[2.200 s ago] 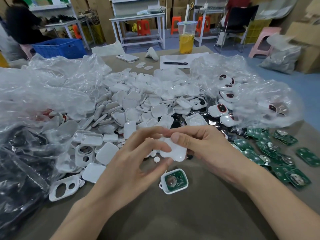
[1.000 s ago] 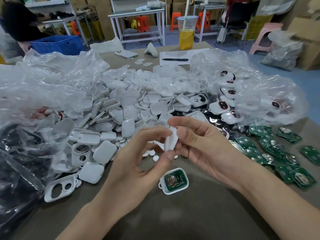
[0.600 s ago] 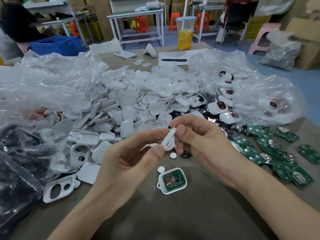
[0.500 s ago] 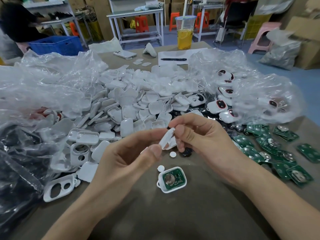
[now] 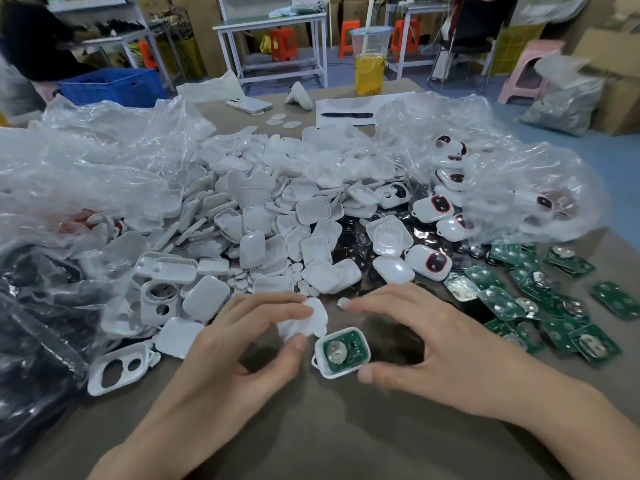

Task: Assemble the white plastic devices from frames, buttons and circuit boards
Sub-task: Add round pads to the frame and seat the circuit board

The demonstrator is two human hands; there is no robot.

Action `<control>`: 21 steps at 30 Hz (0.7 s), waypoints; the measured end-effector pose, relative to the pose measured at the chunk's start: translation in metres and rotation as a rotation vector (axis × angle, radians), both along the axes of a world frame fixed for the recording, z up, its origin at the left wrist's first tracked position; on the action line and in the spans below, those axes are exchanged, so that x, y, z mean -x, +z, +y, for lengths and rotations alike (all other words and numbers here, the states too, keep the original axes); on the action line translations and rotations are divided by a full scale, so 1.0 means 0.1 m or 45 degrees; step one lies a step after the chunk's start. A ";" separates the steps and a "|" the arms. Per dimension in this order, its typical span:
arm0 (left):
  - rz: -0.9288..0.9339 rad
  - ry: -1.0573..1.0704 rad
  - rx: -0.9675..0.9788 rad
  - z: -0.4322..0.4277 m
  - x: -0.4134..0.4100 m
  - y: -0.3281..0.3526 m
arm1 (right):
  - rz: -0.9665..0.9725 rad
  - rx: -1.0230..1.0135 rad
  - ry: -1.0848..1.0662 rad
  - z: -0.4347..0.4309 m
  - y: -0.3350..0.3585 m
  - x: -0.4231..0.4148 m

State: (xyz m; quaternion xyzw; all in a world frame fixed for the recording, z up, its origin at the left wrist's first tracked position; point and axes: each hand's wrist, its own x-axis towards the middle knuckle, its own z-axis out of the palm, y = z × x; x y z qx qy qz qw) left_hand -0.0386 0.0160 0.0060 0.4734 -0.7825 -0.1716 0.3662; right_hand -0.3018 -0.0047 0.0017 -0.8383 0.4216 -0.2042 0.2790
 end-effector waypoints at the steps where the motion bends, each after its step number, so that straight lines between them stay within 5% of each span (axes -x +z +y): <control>1: 0.000 0.025 -0.003 -0.02 0.00 0.00 | 0.024 0.037 0.024 -0.01 0.00 -0.01; 21: -0.138 -0.070 -0.023 -0.03 0.00 -0.01 | 0.023 0.038 0.002 0.00 0.04 -0.06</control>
